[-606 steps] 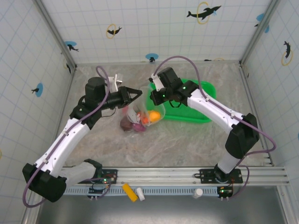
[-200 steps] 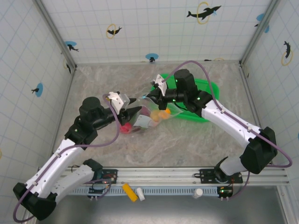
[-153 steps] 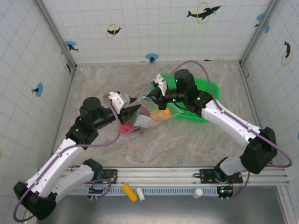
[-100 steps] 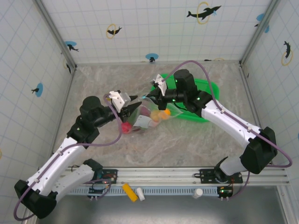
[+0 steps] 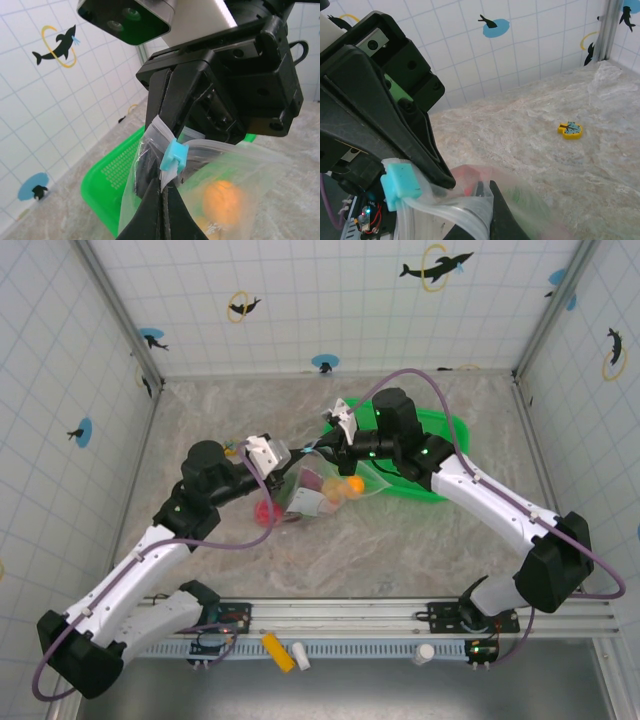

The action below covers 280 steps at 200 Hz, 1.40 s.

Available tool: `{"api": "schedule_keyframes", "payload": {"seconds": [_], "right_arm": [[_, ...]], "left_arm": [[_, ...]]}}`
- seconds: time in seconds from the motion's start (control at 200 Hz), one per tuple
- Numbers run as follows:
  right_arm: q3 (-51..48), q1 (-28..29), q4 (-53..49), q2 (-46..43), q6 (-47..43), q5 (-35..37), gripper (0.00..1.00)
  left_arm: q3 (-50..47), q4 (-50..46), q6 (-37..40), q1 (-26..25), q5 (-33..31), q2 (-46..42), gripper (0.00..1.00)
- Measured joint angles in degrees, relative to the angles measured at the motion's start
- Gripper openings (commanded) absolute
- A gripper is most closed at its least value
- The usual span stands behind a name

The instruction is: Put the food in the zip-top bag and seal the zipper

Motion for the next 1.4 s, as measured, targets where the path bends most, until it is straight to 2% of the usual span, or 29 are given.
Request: {"api": "schedule_keyframes", "payload": {"seconds": [0.2,0.235,0.29,0.33,0.46,0.626,0.791,1.051,1.221,1.401], "right_arm": [[0.00,-0.83,-0.02,0.00,0.48,-0.22,0.01],[0.00,-0.92,0.00,0.00,0.48,-0.22,0.05],[0.00,-0.98,-0.09,0.00,0.50,-0.07,0.22],[0.00,-1.20,-0.52,-0.02,0.48,0.66,0.29],[0.02,-2.49,-3.96,-0.68,-2.84,4.50,0.34],[1.05,-3.74,-10.80,-4.63,-8.83,9.57,0.46],[6.67,-3.65,-16.92,-8.66,-15.08,10.75,0.43],[11.32,-0.85,-23.45,-10.05,-23.85,6.58,0.40],[11.93,0.68,-26.49,-8.22,-26.64,4.57,0.42],[11.93,1.25,-27.76,-7.17,-27.78,3.26,0.35]], "left_arm": [[-0.07,1.68,0.07,0.00,0.39,-0.22,0.00],[-0.13,1.75,0.07,0.00,0.39,-0.37,0.00],[-0.50,2.05,0.07,0.00,0.37,-0.76,0.00],[-0.81,2.05,0.04,0.00,0.31,-1.22,0.00],[-0.87,1.05,0.09,0.00,-0.72,-2.73,0.00],[0.81,-2.84,0.24,0.00,-2.75,-3.41,0.00],[5.60,-7.89,-0.04,0.00,-1.53,-1.62,0.00],[17.27,-19.63,-0.26,0.00,7.30,5.64,0.00],[18.34,-24.41,-0.57,0.00,11.65,8.00,0.00],[18.58,-26.58,-1.44,-0.22,13.60,9.27,0.00]]}}
